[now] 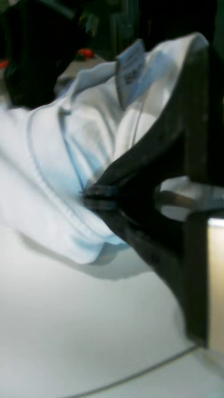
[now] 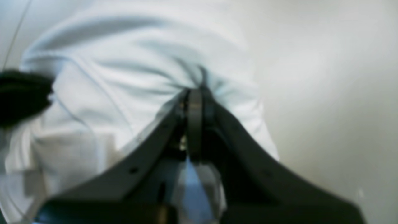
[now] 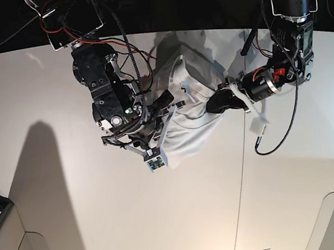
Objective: Layout the t-shirt on the table in an organized manner, then fold the t-shirt properly
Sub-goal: 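Carry the folded shirt with the right gripper to the table corner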
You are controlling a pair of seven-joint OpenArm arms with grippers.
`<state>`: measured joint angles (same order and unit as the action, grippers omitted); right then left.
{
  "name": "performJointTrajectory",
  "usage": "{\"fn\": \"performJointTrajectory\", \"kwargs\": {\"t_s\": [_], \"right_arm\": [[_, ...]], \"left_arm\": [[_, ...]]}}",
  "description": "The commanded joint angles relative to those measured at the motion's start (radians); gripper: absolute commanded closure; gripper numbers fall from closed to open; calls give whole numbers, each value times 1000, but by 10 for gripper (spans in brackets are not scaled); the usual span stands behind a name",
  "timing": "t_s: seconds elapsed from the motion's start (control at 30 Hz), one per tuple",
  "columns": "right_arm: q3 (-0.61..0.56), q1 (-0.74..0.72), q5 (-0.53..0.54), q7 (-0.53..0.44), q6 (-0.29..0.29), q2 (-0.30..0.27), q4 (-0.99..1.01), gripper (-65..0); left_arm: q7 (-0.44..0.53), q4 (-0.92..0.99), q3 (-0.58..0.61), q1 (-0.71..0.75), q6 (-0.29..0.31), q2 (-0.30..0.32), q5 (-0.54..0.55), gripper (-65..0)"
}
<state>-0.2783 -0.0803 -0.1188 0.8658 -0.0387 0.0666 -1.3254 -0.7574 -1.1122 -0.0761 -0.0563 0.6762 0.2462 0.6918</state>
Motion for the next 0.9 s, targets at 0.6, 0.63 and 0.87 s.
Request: {"fn": "performJointTrajectory", "kwargs": {"t_s": [0.6,0.63,0.87], "right_arm": [[19,172,74,282,-52,-39,-200,0],[19,169,75,281,-52,-39,-208,0],[16,151,78,249,-69,-39,-354,0]], "left_arm": [[59,30,183,-239,-194,-55,-219,0],[61,30,183,-246,-194,-55,-217,0],[88,27,180,-345,-181,-49,-161,0]]}}
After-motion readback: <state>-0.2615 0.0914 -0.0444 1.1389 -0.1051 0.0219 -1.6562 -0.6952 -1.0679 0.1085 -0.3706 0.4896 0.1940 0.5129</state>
